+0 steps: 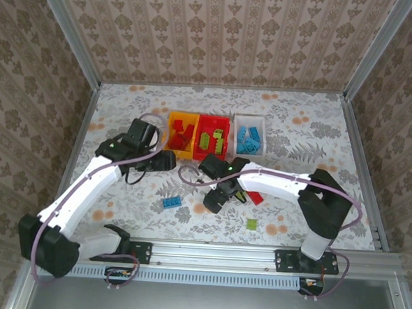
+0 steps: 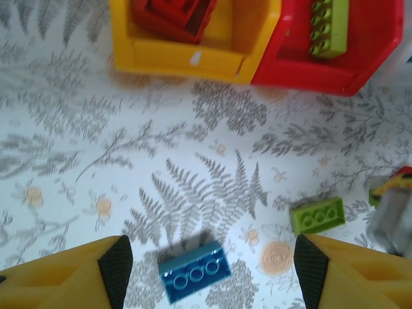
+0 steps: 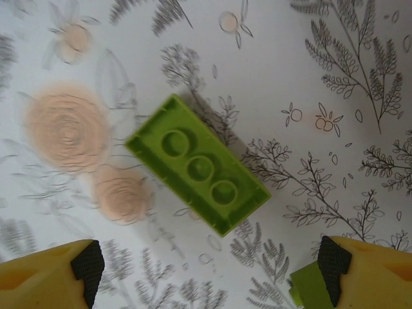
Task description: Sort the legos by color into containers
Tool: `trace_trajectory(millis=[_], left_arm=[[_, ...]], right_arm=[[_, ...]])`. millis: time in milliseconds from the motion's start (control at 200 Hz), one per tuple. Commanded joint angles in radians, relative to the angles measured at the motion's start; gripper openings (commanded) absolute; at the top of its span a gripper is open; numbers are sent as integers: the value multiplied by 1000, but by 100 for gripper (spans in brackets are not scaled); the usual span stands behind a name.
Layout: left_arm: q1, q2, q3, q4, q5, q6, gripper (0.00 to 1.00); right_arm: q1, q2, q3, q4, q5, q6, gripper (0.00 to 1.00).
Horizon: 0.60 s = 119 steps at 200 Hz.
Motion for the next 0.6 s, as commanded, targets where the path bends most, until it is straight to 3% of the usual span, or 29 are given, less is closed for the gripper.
trace_trajectory(millis=[0, 250, 590], left_arm=[[1, -77, -52, -9, 6, -78, 71], [0, -150, -108, -11, -5, -136, 71], [1, -157, -114, 2, 9, -134, 70]], right_arm=[[3, 68, 56, -45, 76, -37, 90], [-11, 176, 120, -31, 116, -8, 85], [-57, 240, 165, -37, 21, 73, 43]])
